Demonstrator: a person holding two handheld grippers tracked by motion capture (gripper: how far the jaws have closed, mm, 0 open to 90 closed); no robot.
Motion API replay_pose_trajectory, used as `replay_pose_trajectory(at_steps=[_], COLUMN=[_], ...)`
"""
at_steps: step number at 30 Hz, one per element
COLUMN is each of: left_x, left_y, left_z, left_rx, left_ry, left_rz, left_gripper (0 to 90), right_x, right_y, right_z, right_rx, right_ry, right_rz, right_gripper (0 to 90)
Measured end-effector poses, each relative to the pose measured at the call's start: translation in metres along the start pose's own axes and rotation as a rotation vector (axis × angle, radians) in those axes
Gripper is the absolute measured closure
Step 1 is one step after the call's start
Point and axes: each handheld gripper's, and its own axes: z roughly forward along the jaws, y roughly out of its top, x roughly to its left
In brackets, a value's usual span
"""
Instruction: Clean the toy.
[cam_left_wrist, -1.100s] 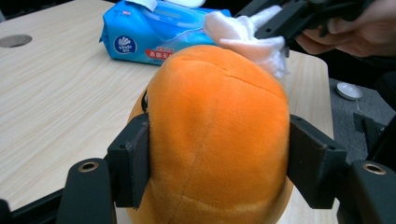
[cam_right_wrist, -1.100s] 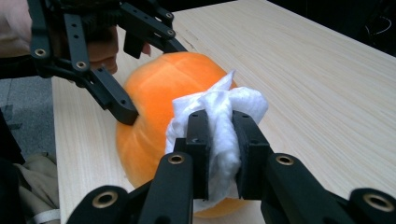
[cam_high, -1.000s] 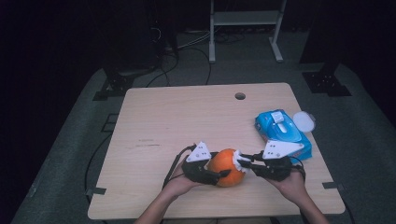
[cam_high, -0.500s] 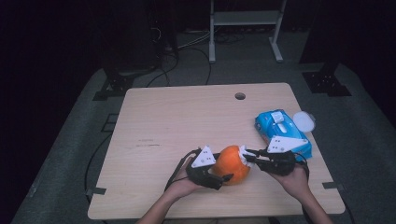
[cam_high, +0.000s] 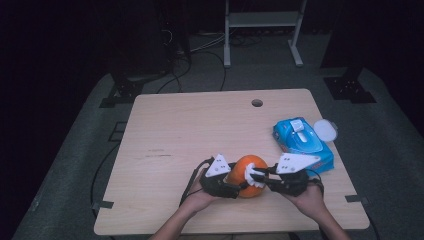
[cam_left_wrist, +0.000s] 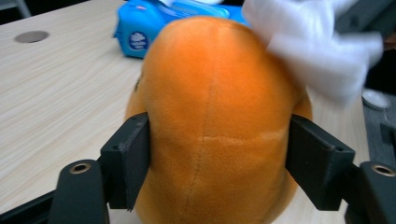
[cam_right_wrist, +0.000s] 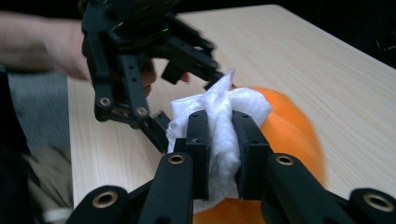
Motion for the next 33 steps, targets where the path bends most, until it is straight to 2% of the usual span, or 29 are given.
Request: replay_pose_trajectory(at_steps=[1, 4, 6, 9, 10, 12, 13, 14, 17, 19, 20, 21, 23, 27, 28, 30, 31, 33], left_x=[-0.002, -0.002, -0.005, -0.007, -0.007, -0.002, -0.002, 0.000, -0.006, -0.010, -0.010, -0.012, -0.012, -0.013, -0.012, -0.011, -0.010, -0.012], left_y=[0.000, -0.002, -0.002, -0.001, 0.000, -0.001, -0.001, -0.003, -0.005, -0.006, -0.006, -0.007, -0.008, -0.007, -0.006, -0.005, -0.002, -0.002], left_z=[0.000, -0.002, -0.001, -0.001, 0.000, 0.001, 0.001, 0.004, 0.006, 0.006, 0.006, 0.007, 0.006, 0.007, 0.007, 0.008, 0.010, 0.012], left_rx=[0.003, -0.002, 0.001, -0.014, -0.021, -0.033, -0.033, -0.030, -0.003, 0.006, 0.006, 0.009, 0.006, 0.004, 0.002, 0.001, 0.004, 0.008], left_ry=[0.001, -0.004, -0.014, -0.031, -0.034, -0.037, -0.037, -0.053, -0.044, -0.044, -0.044, -0.042, -0.042, -0.046, -0.047, -0.052, -0.053, -0.049], left_rz=[0.014, 0.013, 0.044, 0.061, 0.056, 0.002, 0.002, -0.015, 0.027, 0.056, 0.056, 0.076, 0.084, 0.085, 0.073, 0.058, 0.026, 0.029], left_gripper=[28.9, 30.2, 30.2, 25.2, 21.9, 16.3, 16.3, 18.5, 25.0, 28.1, 29.0, 29.7, 30.8, 29.9, 28.2, 23.9, 22.8, 23.6], right_x=[0.004, 0.003, -0.007, -0.016, -0.018, -0.021, -0.021, -0.022, -0.009, -0.001, 0.002, 0.004, 0.001, -0.013, -0.016, -0.018, -0.017, -0.013], right_y=[0.002, 0.003, 0.000, -0.007, -0.010, -0.014, -0.014, -0.015, -0.009, -0.003, 0.000, 0.002, 0.004, -0.003, -0.005, -0.008, -0.011, -0.010], right_z=[0.003, 0.003, -0.005, -0.013, -0.016, -0.021, -0.021, -0.024, -0.019, -0.013, -0.011, -0.009, -0.010, -0.021, -0.024, -0.026, -0.028, -0.027], right_rx=[0.013, 0.017, -0.010, -0.003, -0.004, 0.002, 0.002, -0.002, 0.018, 0.013, 0.016, 0.022, 0.033, 0.046, 0.048, 0.052, 0.061, 0.068], right_ry=[-0.007, -0.012, -0.041, -0.081, -0.090, -0.109, -0.109, -0.089, -0.074, -0.041, -0.036, -0.044, -0.050, -0.114, -0.120, -0.115, -0.112, -0.112], right_rz=[-0.025, -0.026, 0.001, 0.020, 0.030, 0.036, 0.036, 0.051, 0.014, -0.008, -0.020, -0.044, -0.053, -0.026, -0.016, -0.003, 0.004, 0.000], right_gripper=[77.5, 77.6, 77.6, 77.5, 77.5, 77.5, 77.5, 77.4, 77.4, 77.4, 77.4, 77.5, 77.5, 77.4, 77.5, 77.5, 77.5, 77.5])
